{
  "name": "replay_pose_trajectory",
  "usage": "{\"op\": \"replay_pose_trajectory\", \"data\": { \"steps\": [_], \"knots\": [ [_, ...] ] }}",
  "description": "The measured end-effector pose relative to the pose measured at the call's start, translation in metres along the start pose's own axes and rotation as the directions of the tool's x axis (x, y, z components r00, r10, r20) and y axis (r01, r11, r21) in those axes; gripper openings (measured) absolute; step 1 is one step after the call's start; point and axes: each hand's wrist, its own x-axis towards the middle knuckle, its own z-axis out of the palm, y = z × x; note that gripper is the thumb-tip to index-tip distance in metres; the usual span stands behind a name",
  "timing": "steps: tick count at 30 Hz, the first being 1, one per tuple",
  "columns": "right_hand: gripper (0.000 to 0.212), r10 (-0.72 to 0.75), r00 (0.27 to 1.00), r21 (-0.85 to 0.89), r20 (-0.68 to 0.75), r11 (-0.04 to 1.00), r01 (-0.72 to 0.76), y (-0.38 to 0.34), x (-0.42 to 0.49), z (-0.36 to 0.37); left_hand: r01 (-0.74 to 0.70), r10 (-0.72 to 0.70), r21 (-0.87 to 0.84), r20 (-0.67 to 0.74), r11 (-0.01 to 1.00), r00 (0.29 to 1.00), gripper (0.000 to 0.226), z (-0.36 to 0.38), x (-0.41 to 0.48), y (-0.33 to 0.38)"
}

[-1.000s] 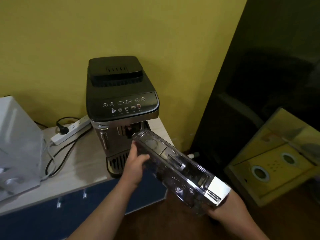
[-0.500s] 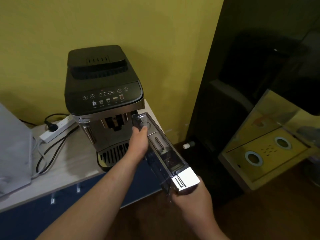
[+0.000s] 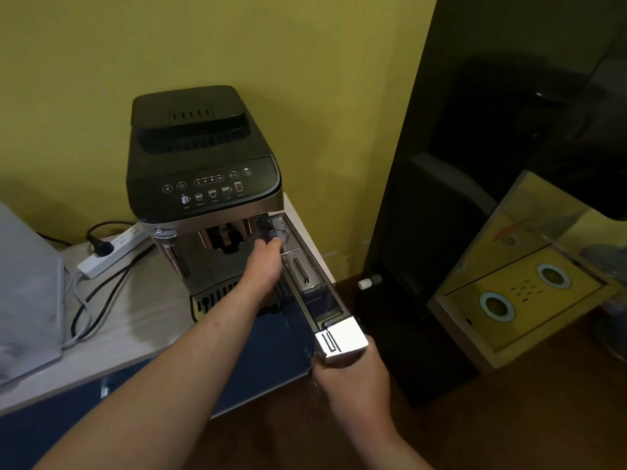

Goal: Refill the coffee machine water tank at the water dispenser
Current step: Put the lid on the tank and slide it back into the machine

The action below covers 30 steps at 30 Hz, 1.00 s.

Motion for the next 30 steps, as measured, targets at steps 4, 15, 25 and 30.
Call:
{"op": "replay_pose_trajectory", "data": {
  "steps": [4,15,25,30],
  "knots": [
    [0.063,0.005,1.000,0.024,0.005,1.000,-0.005,0.000,0.002,0.007,-0.017,0.017,0.021,-0.004,1.000,1.000,0.048,-0.001,0.006,0.004],
    [0.060,-0.013,1.000,0.043,0.017,0.999,0.012,-0.005,0.008,0.021,0.002,-0.002,0.002,0.020,1.000,1.000,0.084,-0.008,0.060,-0.015],
    [0.056,-0.033,0.999,0.040,0.019,0.999,0.032,-0.011,0.009,0.021,0.006,-0.004,-0.071,0.027,0.997,1.000,0.072,-0.006,0.053,-0.005],
    [0.058,-0.037,0.999,0.027,0.025,0.999,0.036,-0.012,0.011,0.018,0.014,-0.010,-0.113,0.034,0.994,0.999,0.076,-0.003,0.057,-0.011]
  ]
}}
